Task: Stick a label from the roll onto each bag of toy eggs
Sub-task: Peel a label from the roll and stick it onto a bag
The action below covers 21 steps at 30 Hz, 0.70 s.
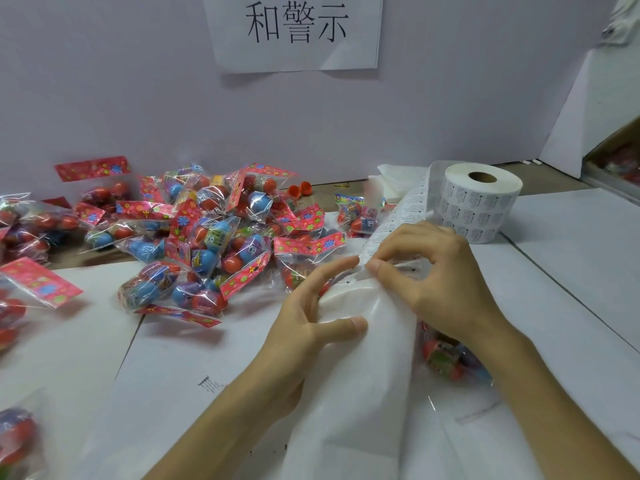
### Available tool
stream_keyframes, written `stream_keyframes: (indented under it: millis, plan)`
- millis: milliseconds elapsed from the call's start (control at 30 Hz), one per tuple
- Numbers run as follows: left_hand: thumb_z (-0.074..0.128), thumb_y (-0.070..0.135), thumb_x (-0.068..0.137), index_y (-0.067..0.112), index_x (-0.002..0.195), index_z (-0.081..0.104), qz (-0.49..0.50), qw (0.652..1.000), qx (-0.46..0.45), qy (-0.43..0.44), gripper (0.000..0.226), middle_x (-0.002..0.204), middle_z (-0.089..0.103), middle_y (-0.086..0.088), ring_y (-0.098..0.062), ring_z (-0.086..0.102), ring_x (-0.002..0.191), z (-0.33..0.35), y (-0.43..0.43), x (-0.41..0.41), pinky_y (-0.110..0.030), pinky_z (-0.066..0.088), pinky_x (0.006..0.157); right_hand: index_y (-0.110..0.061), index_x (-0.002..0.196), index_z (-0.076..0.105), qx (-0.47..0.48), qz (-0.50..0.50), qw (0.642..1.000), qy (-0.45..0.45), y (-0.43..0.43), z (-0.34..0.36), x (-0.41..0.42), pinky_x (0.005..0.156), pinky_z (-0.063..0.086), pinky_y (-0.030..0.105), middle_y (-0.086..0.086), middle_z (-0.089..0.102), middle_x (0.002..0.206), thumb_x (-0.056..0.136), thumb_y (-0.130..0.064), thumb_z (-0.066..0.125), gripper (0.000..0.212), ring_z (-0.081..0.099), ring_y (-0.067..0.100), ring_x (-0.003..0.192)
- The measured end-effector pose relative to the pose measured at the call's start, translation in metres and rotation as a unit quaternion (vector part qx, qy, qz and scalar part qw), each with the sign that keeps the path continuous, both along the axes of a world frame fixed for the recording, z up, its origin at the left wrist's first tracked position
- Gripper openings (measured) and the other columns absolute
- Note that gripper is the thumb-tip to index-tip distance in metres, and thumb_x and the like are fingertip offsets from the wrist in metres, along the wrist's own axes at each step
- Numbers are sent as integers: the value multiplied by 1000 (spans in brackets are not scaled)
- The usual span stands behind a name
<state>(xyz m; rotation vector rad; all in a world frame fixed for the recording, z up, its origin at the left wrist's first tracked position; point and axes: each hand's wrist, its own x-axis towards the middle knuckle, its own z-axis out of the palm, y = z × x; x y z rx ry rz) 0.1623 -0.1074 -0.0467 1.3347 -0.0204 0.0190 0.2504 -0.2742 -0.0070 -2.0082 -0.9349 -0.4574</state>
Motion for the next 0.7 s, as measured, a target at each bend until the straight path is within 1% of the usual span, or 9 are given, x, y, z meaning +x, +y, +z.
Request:
stream_keyframes:
  millis: [67, 167, 200, 267, 333, 400, 533, 633, 700]
  plan:
    - [77, 7, 70, 46, 127, 66, 3, 999, 47, -4, 70, 134, 66, 13, -21, 65, 124, -1, -3, -1, -51, 54, 103, -16, 75, 75, 27, -23, 999, 10, 0, -1, 2, 83, 49, 33, -14, 69, 76, 84, -23, 71, 12, 63, 9, 79]
    - [81, 14, 75, 45, 143, 51, -67, 988, 136, -22, 81, 141, 58, 23, 0, 53, 131, -5, -10, -6, -30, 44, 112, -17, 79, 76, 80, -59, 995, 26, -3, -3, 6, 74, 49, 18, -10, 71, 73, 88, -17, 74, 10, 66, 10, 75]
    - [81, 19, 80, 45, 149, 43, -112, 980, 166, -16, 84, 135, 60, 21, 2, 55, 122, -7, -13, -7, -26, 43, 108, -17, 79, 75, 90, -69, 993, 28, -4, -3, 7, 72, 48, 15, -9, 71, 72, 89, -15, 75, 11, 66, 11, 74]
    - [75, 27, 90, 47, 154, 35, -219, 956, 198, 6, 78, 90, 65, 12, -3, 59, 82, -5, -14, -10, -20, 47, 80, -18, 79, 74, 97, -85, 991, 26, -6, -3, 9, 70, 46, 12, -8, 70, 70, 90, -15, 74, 12, 66, 11, 71]
    - [66, 33, 99, 47, 149, 47, -275, 939, 208, 3, 55, 59, 53, 12, -4, 51, 54, 0, -9, -10, -15, 44, 58, -19, 80, 74, 96, -96, 991, 18, -7, -3, 10, 69, 47, 14, -8, 70, 69, 91, -16, 74, 11, 66, 12, 69]
    - [62, 40, 99, 47, 137, 61, -237, 948, 212, -12, 38, 52, 44, 10, -6, 43, 45, 4, -5, -8, -14, 41, 49, -20, 81, 74, 90, -99, 991, 5, -7, -3, 10, 68, 50, 20, -8, 70, 69, 91, -18, 74, 11, 66, 13, 68]
    - [57, 37, 98, 36, 133, 67, -126, 989, 79, -4, 37, 55, 36, 9, -9, 34, 47, 2, 0, -3, -24, 49, 60, -23, 83, 74, 69, -69, 995, -17, -4, -5, 7, 68, 52, 27, -11, 70, 72, 90, -22, 75, 8, 66, 13, 69]
    - [60, 40, 95, 30, 133, 69, -100, 993, -59, 17, 40, 57, 35, 5, -11, 37, 49, 6, 4, 1, -29, 52, 60, -24, 88, 75, 54, -36, 997, -30, 1, -8, 3, 68, 51, 23, -12, 69, 73, 87, -26, 74, 3, 65, 11, 70]
    - [62, 42, 92, 27, 130, 71, -89, 991, -102, 24, 42, 53, 37, 2, -11, 40, 47, 7, 7, 4, -28, 51, 58, -24, 94, 75, 43, -23, 998, -37, 5, -10, 2, 68, 49, 18, -15, 66, 74, 87, -30, 74, 9, 64, 10, 70]
